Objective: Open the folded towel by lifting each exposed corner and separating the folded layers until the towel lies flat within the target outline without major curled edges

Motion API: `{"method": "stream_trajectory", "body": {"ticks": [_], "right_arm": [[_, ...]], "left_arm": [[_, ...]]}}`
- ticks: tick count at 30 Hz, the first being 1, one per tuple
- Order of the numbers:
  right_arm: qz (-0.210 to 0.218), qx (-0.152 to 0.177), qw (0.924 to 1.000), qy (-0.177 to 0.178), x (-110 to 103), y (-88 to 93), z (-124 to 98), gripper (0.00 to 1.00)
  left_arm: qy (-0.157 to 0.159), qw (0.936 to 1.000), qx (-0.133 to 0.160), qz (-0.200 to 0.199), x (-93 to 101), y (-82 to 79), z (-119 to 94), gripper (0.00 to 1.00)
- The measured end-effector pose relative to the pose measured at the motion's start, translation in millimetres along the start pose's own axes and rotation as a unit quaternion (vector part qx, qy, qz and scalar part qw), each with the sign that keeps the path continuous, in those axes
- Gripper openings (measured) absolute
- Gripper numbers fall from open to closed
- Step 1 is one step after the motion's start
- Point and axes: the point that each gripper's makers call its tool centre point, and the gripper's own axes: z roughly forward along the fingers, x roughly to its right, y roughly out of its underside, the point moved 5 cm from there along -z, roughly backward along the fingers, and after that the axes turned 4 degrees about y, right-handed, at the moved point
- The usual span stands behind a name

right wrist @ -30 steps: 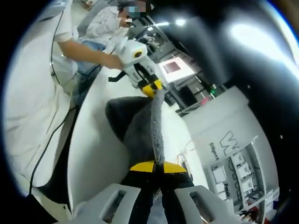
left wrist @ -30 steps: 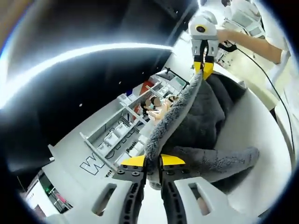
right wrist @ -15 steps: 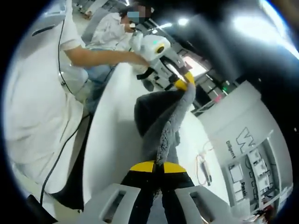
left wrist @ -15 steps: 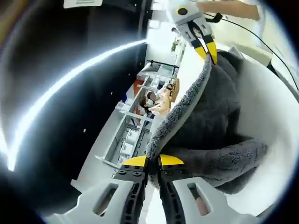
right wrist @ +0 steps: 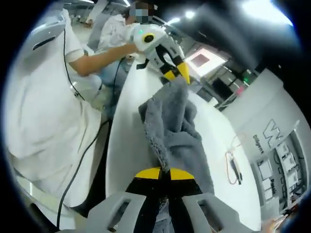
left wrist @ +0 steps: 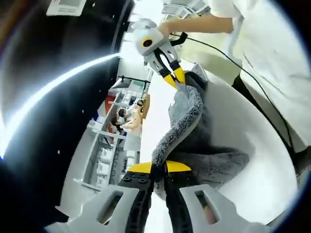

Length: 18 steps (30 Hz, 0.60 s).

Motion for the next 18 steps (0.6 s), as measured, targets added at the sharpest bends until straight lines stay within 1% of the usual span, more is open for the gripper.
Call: {"method": "stream_trajectory", "body": {"ticks": [1, 2, 3, 4, 5, 7, 8, 9, 10, 11, 12, 13, 14, 15, 17, 18], "right_arm": [[-0.002, -0.001, 1.0, -0.005, -2.2, 0.4, 0.5, 0.0], [-0.006, -0.002, 0.9999, -0.009, -4.2, 0.7, 1.5, 0.0], [-0.01, -0.005, 0.9999, -0.013, -6.6, 1.3, 2.6, 0.0], [-0.013, -0.01, 0.9997, -0.018, -8.6, 2.1, 4.6, 0.0], [-0.01, -0.014, 0.9996, -0.022, -10.1, 3.1, 6.5, 0.0], [-0.004, -0.02, 0.9994, -0.028, -11.5, 5.4, 8.2, 0.0], [0.0, -0.026, 0.9993, -0.027, -11.0, 8.6, 8.6, 0.0], [0.0, -0.031, 0.9993, -0.02, -8.5, 11.1, 7.9, 0.0], [-0.003, -0.036, 0.9993, -0.003, -2.7, 14.7, 5.2, 0.0], [0.002, -0.038, 0.9993, 0.004, 0.1, 17.1, 2.8, 0.0], [0.007, -0.041, 0.9991, 0.012, 2.9, 19.5, 0.4, 0.0], [0.012, -0.042, 0.9989, 0.018, 5.0, 22.7, -2.9, 0.0], [0.012, -0.041, 0.9989, 0.019, 5.2, 23.6, -3.9, 0.0], [0.01, -0.041, 0.9988, 0.025, 6.3, 26.7, -7.2, 0.0], [0.017, -0.044, 0.9984, 0.032, 7.8, 30.7, -11.2, 0.0], [0.021, -0.047, 0.9981, 0.035, 8.0, 32.4, -12.7, 0.0]], "left_arm": [[0.015, 0.9998, 0.004, 0.009, 4.5, -0.2, -0.4, 0.07], [0.027, 0.9996, 0.008, 0.008, 7.8, -0.8, -0.6, 0.07], [0.042, 0.999, 0.012, -0.005, 11.9, -1.4, -0.6, 0.07], [0.053, 0.9981, 0.018, -0.025, 15.0, -2.0, -1.2, 0.08], [0.06, 0.9972, 0.027, -0.037, 16.7, -3.0, -1.2, 0.07], [0.055, 0.9951, 0.053, -0.063, 14.6, -7.1, -0.9, 0.08], [0.055, 0.9922, 0.076, -0.083, 13.0, -9.8, -1.4, 0.09], [0.054, 0.9891, 0.089, -0.105, 11.0, -9.9, -2.9, 0.1], [0.053, 0.9885, 0.09, -0.11, 10.2, -9.3, -3.5, 0.13], [0.051, 0.9882, 0.089, -0.114, 9.1, -8.1, -4.1, 0.16], [0.044, 0.9856, 0.088, -0.137, 5.9, -3.4, -6.2, 0.22], [0.047, 0.9801, 0.093, -0.169, 6.0, -0.5, -6.0, 0.28], [0.05, 0.9781, 0.095, -0.178, 6.7, 0.3, -5.8, 0.34], [0.059, 0.9708, 0.103, -0.209, 7.7, 3.3, -3.9, 0.42], [0.062, 0.9711, 0.1, -0.208, 7.4, 9.3, -1.6, 0.46], [0.067, 0.9718, 0.091, -0.207, 9.8, 15.8, 0.7, 0.45]]}}
